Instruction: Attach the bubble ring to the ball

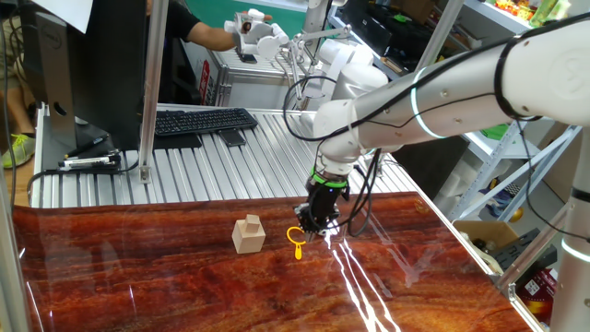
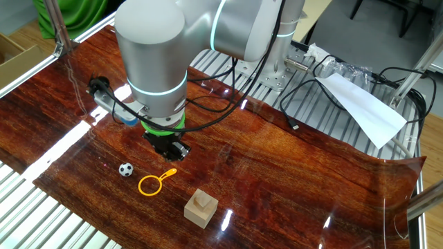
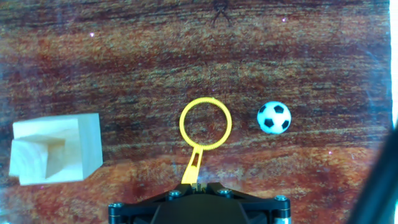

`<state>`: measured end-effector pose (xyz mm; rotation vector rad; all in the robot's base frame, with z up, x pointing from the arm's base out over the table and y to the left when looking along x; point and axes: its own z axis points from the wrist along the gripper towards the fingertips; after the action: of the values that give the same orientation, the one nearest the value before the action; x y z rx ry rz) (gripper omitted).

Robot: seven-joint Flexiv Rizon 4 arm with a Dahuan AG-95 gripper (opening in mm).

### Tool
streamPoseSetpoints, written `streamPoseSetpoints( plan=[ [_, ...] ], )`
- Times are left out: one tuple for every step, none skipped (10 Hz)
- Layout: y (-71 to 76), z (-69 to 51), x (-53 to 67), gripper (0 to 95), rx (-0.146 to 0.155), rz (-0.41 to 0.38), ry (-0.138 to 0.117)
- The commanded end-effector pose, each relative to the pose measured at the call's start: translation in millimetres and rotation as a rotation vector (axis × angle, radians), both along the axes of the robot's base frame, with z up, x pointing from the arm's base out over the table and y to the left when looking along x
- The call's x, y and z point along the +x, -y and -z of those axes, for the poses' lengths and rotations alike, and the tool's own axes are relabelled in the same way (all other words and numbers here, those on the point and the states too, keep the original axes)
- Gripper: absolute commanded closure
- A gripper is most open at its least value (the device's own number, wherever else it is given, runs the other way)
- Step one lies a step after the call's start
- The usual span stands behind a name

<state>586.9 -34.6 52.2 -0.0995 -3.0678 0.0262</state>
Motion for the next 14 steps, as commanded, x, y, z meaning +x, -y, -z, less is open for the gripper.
streamPoseSetpoints(
  plan=[
    [0.9,3.7,0.8,95.0,-0.019,0.010,0.003],
    [0.8,7.1,2.2,76.0,-0.023,0.015,0.004],
    [0.7,10.4,3.8,76.0,-0.024,0.021,0.004],
    [0.3,15.0,6.0,76.0,-0.025,0.029,0.005],
    [-0.2,17.9,7.6,76.0,-0.024,0.033,0.003],
    [-1.8,21.3,8.9,76.0,-0.025,0.042,0.004],
    [-3.8,24.9,10.3,76.0,-0.025,0.048,0.005],
    [-5.1,27.2,11.0,76.0,-0.026,0.053,0.005],
    [-6.0,29.4,11.6,76.0,-0.026,0.059,0.005],
    [-6.2,30.3,12.1,76.0,-0.027,0.065,0.005],
    [-5.9,32.0,12.9,76.0,-0.028,0.086,0.005],
    [-4.9,33.9,13.7,76.0,-0.030,0.106,0.006],
    [-4.6,35.6,14.4,76.0,-0.030,0.121,0.006],
    [-4.2,37.6,15.3,57.0,-0.030,0.146,0.007]
  ],
)
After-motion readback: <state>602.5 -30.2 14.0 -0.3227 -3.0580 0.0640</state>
